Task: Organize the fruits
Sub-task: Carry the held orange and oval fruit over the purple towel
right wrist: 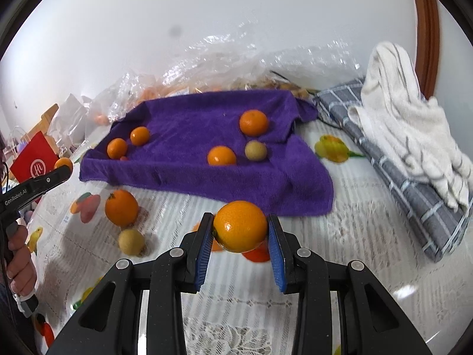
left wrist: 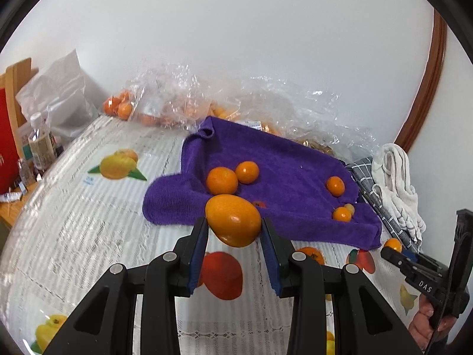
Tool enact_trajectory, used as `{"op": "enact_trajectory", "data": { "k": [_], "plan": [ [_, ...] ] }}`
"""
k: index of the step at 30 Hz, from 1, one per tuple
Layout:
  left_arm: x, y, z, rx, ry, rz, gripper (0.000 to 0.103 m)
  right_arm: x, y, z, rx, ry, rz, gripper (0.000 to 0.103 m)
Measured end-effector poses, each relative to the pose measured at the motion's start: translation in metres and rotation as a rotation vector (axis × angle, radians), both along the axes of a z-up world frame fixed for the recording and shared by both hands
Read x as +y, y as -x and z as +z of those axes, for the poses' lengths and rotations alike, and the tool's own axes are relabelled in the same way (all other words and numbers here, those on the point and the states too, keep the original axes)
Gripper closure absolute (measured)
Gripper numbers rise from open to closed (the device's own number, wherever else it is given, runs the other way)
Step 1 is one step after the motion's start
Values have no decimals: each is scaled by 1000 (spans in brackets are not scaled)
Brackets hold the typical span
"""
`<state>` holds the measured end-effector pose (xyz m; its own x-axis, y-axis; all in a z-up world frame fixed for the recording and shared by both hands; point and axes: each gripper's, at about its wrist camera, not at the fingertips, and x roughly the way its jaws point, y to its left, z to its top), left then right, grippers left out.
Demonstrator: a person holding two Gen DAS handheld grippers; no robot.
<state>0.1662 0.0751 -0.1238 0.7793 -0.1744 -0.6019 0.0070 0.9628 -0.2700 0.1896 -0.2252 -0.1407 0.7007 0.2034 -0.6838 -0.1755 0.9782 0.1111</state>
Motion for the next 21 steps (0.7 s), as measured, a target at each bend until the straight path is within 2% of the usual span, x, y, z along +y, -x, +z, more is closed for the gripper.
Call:
{"op": "enact_trajectory", "data": {
  "k": [11, 21],
  "plan": [
    [19, -20, 31, 9, 33, 4, 69, 6, -30, 38, -31, -5, -6, 67],
    [25, -64, 41, 40, 66, 20, 69, 7, -74, 47, -23, -3, -13, 67]
  ]
}}
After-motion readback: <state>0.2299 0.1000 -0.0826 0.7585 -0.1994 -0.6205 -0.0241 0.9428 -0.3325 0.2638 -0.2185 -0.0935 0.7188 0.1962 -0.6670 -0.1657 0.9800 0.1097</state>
